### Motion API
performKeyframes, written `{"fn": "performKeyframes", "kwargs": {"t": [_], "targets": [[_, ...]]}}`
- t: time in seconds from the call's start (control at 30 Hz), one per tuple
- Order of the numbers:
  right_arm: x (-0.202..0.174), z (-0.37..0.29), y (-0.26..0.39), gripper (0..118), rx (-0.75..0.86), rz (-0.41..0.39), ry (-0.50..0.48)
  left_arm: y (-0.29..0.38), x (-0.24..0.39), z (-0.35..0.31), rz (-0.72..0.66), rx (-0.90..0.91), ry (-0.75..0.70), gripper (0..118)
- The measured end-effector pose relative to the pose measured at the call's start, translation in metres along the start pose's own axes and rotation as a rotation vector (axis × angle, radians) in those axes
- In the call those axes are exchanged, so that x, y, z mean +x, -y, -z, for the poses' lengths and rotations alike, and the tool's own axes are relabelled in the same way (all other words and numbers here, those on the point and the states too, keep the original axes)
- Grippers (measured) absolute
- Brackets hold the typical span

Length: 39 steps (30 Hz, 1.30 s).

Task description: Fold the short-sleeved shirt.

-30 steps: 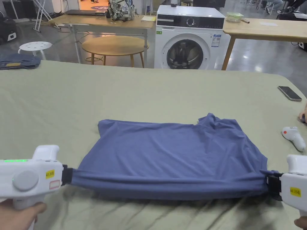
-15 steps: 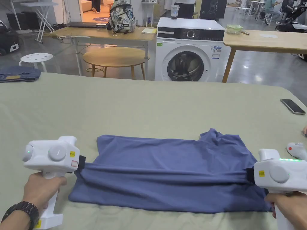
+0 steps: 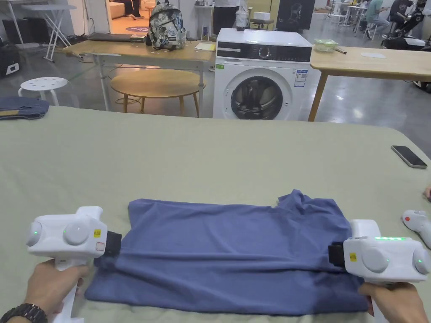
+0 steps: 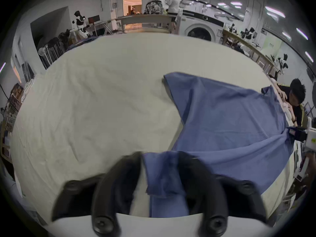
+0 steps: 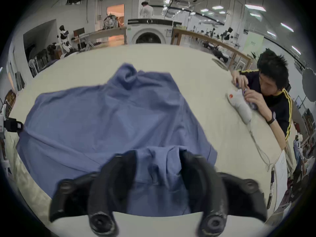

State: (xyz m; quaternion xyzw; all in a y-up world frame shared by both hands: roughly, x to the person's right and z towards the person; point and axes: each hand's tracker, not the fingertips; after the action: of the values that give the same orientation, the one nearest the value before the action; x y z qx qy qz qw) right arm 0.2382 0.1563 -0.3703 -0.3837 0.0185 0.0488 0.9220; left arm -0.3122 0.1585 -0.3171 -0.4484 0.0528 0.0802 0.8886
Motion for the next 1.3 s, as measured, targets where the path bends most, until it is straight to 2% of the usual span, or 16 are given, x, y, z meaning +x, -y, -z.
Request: {"fn": "performKeyframes", "kwargs": {"t": [0.03,0.1,0.3,0.37,0.4,0.43,0.47,0.53,0.57,0.6,0.67,0.87,1.3], "targets": [[-0.002,-0.008,-0.002,70,0.045,0.003,-0.004,0.0,-0.001,-0.008,-0.01,0.031,0.032,52],[-0.009,-0.026,-0.005,70,0.137,0.003,-0.012,0.0,0.0,-0.023,-0.022,0.088,0.039,66],[-0.048,-0.076,0.002,70,0.384,-0.002,-0.006,0.02,0.017,-0.083,-0.003,0.351,0.074,66],[-0.058,-0.091,0.01,66,0.459,0.012,-0.005,0.031,0.024,-0.099,0.008,0.449,0.042,64],[-0.062,-0.096,0.013,56,0.491,0.021,-0.01,0.037,0.027,-0.107,0.02,0.484,0.032,62],[-0.066,-0.102,0.017,32,0.514,0.024,-0.011,0.041,0.029,-0.111,0.026,0.52,0.028,52],[-0.071,-0.108,0.021,14,0.544,0.032,-0.009,0.047,0.032,-0.117,0.038,0.549,0.022,40],[-0.079,-0.12,0.027,8,0.589,0.047,0.006,0.057,0.04,-0.128,0.055,0.594,-0.017,15],[-0.083,-0.125,0.03,1,0.605,0.056,0.0,0.06,0.038,-0.126,0.064,0.61,-0.026,8],[-0.085,-0.13,0.033,0,0.612,0.055,-0.011,0.065,0.039,-0.13,0.064,0.632,-0.027,2],[-0.089,-0.137,0.037,0,0.638,0.061,-0.002,0.073,0.044,-0.135,0.093,0.669,-0.045,0],[-0.094,-0.151,0.041,0,0.655,0.061,-0.028,0.089,0.05,-0.138,0.113,0.593,-0.056,0],[-0.086,-0.141,0.05,0,0.57,0.04,-0.03,0.047,-0.024,-0.05,-0.015,-0.063,0.074,0]]}}
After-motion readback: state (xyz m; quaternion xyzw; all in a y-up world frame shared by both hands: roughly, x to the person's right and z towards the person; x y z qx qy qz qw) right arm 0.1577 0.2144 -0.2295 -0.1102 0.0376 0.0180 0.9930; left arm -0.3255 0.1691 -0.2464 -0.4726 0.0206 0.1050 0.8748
